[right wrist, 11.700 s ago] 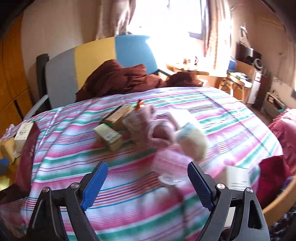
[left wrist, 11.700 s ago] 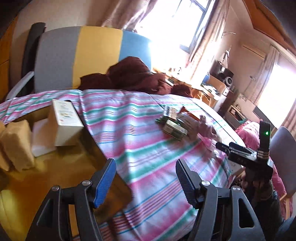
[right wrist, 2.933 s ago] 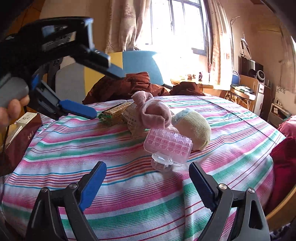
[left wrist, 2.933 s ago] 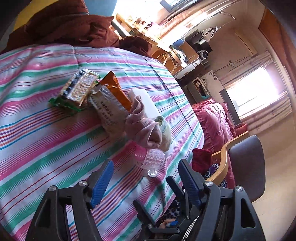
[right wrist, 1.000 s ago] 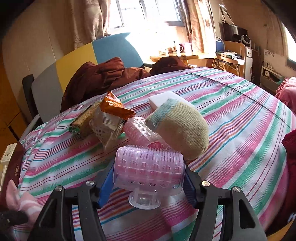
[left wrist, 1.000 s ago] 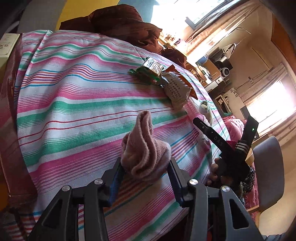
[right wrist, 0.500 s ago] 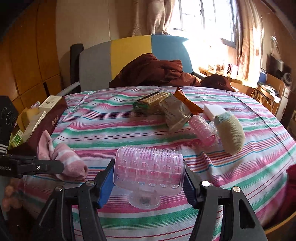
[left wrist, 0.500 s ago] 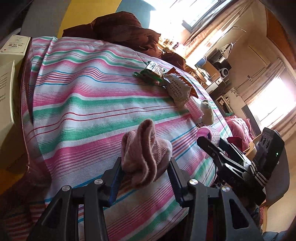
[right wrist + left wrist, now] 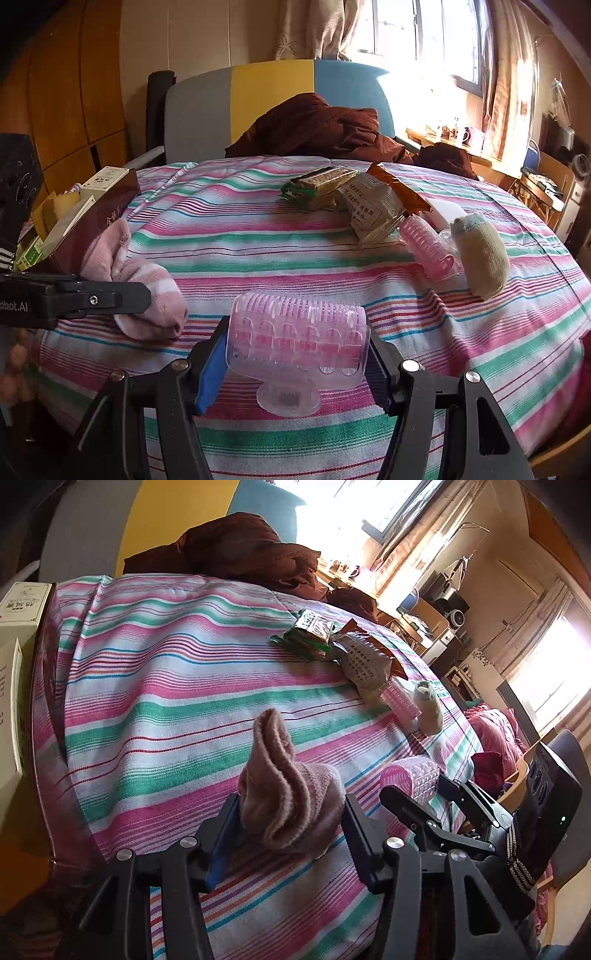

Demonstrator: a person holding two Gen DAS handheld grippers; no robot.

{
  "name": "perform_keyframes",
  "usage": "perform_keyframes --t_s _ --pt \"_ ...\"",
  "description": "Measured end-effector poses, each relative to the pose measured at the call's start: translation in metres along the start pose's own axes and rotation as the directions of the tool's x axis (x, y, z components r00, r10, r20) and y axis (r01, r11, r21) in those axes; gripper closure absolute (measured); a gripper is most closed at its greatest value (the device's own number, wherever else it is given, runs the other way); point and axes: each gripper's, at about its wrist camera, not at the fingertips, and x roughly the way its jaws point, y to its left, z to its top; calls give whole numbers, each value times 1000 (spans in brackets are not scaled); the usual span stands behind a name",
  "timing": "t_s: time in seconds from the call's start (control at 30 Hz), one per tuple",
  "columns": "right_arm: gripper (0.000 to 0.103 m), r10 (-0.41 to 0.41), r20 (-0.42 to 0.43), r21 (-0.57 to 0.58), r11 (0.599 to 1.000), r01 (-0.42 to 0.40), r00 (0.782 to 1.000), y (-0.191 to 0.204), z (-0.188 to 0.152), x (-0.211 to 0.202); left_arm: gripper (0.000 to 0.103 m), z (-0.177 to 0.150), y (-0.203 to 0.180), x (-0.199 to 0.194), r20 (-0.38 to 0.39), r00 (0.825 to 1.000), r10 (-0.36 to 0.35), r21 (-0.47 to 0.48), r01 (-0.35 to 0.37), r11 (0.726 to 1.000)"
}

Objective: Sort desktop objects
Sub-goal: 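Carry sock and hair roller into the gold tray and open both tools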

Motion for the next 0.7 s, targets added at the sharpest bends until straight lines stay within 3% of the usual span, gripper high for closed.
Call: perform_keyframes --t_s 0.2,0.43,0.7 --pt "38 5 6 -17 1000 -5 1000 7 3 -1 55 -7 -8 -18 46 999 -12 48 10 999" --pt "38 48 21 -68 997 -46 999 32 11 -4 54 -16 6 -78 155 988 -26 19 23 1000" --pt "38 181 46 -168 971 -171 982 95 29 -9 54 -35 62 -156 282 953 111 -105 -84 991"
